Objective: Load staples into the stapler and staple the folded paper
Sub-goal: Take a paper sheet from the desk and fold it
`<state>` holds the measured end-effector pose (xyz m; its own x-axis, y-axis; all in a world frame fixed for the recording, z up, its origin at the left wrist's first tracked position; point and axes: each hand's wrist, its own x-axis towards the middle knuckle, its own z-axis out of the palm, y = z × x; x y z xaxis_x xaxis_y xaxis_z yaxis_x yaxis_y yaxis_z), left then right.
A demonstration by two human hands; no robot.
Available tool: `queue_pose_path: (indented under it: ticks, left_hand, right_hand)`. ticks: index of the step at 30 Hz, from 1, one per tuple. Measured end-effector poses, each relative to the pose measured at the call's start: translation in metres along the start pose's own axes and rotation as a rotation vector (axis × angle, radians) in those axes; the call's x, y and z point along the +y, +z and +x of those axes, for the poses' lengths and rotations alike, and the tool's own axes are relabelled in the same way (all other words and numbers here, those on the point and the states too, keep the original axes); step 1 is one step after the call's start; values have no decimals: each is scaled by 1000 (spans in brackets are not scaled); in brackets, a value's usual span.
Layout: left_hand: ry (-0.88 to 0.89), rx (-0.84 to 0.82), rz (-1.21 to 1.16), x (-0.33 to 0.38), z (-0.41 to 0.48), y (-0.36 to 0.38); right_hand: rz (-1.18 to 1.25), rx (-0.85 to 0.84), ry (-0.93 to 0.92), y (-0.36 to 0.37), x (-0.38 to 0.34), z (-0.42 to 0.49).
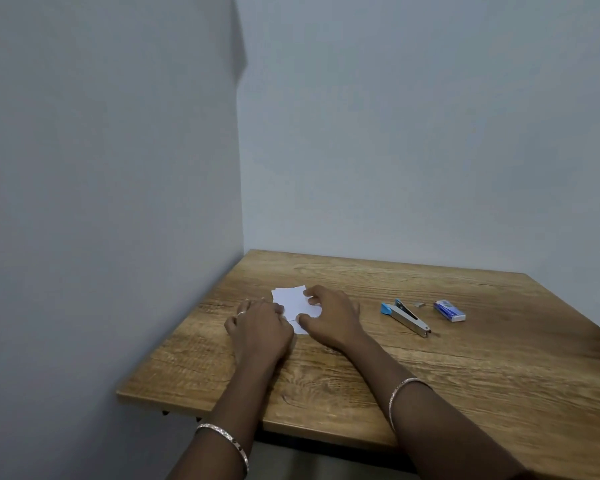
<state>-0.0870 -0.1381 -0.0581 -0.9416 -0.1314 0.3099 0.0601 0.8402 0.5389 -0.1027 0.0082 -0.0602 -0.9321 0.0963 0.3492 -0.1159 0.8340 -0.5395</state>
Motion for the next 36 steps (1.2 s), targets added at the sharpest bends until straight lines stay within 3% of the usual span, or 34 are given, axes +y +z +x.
queue_pose_path:
  ticks: [6, 14, 17, 19, 24, 30, 33, 36]
  left_hand:
    - [-25, -36, -16, -1, 1, 1]
    - [-15, -6, -27, 0, 1, 1]
    - [-7, 33, -74, 1, 1, 0]
    - [6, 67, -134, 2, 1, -2]
    - [173, 112, -299, 3, -2, -8]
    - [498, 164, -439, 21, -22, -9]
    - [501, 101, -547, 36, -35, -4]
    - [446, 13, -681, 59, -46, 3]
  right_hand:
    - [-151, -20, -82, -1, 0, -1]
    - [-504, -78, -424, -15, -5, 6]
    - [-663, 10, -613, -12, -7, 3]
    - [-709, 91, -627, -15, -10, -1]
    - [-400, 377, -492, -36, -4, -7]
    - [-133, 329, -397, -73, 22, -39]
    - [-4, 281, -295, -83, 35, -54]
    - [264, 353, -179, -99, 40, -59]
